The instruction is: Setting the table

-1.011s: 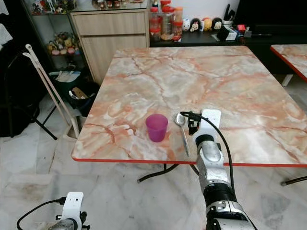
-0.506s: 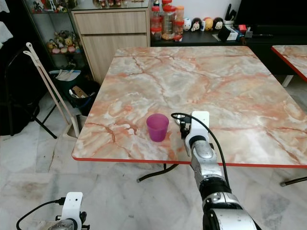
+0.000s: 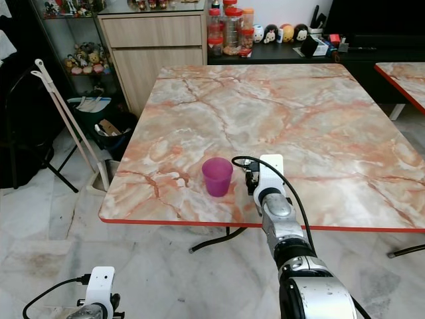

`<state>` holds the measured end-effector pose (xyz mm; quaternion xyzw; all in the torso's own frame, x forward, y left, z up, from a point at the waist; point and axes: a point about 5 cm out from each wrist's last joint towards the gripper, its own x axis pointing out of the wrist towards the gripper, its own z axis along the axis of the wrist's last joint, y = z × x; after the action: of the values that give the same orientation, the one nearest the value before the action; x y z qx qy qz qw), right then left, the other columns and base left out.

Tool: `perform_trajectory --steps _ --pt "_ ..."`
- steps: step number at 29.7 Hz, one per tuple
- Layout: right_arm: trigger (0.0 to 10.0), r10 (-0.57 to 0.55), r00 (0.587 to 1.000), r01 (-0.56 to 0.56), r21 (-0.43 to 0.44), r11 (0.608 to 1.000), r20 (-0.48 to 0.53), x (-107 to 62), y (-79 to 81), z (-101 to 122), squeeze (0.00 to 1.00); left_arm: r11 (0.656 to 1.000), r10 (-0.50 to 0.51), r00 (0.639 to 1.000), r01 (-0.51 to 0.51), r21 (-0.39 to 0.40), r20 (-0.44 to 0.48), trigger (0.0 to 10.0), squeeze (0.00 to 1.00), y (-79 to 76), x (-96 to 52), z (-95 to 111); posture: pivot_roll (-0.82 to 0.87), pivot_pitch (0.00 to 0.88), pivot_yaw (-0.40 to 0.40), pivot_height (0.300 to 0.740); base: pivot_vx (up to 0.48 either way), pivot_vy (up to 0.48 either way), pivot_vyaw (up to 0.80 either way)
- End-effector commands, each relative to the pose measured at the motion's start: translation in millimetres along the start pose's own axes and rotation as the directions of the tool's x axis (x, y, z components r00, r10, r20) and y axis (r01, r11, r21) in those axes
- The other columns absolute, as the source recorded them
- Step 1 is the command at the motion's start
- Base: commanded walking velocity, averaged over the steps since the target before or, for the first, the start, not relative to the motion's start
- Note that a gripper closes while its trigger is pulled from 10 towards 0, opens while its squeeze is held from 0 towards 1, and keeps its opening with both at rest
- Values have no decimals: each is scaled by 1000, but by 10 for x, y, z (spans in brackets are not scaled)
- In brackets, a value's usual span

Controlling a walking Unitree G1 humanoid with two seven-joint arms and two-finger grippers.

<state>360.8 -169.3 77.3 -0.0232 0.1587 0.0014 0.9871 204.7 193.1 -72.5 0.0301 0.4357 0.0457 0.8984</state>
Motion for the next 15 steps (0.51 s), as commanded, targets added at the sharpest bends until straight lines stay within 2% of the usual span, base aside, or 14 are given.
perform_trajectory --steps 1,15 --pt "10000 5 1000 -5 -14 1000 0 17 7 42 0 1000 10 1000 -10 -16 -24 10000 0 6 -8 -61 -57 0 14 740 0 0 0" --pt "10000 20 999 -21 -50 999 -25 38 11 51 0 1000 9 1000 -9 -19 -30 10000 0 -14 -14 -91 -53 0 4 740 0 0 0"
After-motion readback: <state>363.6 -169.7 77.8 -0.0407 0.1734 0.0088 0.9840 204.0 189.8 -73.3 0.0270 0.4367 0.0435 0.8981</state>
